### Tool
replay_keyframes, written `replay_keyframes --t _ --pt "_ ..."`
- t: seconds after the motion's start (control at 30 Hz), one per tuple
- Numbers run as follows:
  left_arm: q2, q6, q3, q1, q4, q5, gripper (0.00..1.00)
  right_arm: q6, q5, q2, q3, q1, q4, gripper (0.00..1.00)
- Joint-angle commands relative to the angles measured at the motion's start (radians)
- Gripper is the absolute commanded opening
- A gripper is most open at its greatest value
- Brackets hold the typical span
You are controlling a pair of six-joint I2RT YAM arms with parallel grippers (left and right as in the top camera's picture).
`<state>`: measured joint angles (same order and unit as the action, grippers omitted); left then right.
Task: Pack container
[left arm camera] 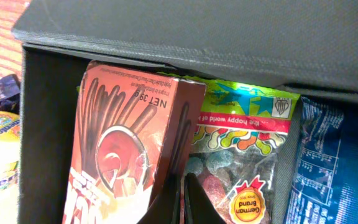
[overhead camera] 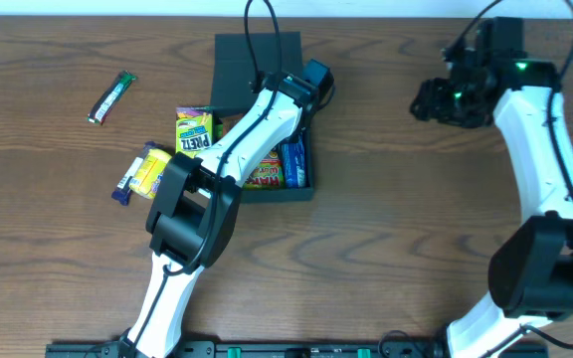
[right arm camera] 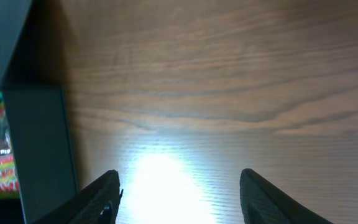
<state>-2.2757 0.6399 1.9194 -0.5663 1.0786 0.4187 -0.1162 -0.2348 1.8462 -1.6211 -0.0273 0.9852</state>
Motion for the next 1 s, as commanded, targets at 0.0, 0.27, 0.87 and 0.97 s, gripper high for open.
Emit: replay_keyframes --t 0.0,0.27,0.87,0.97 --pt "0.015 0.034 0.03 0.011 0.022 0.066 0.06 0.02 -0.009 0.006 0.048 0.046 -0.021 0.62" --pt "0.03 0.063 0.034 0.012 0.046 0.112 0.06 0.018 -0.101 0.006 0.085 0.084 -0.051 0.62" --pt "0.03 0.072 0.034 0.012 0.046 0.105 0.06 -0.026 -0.252 0.006 0.245 0.363 -0.212 0.54" --pt "0.03 0.075 0.034 0.012 0.046 0.105 0.06 -0.037 -0.251 0.006 0.258 0.39 -0.228 0.54"
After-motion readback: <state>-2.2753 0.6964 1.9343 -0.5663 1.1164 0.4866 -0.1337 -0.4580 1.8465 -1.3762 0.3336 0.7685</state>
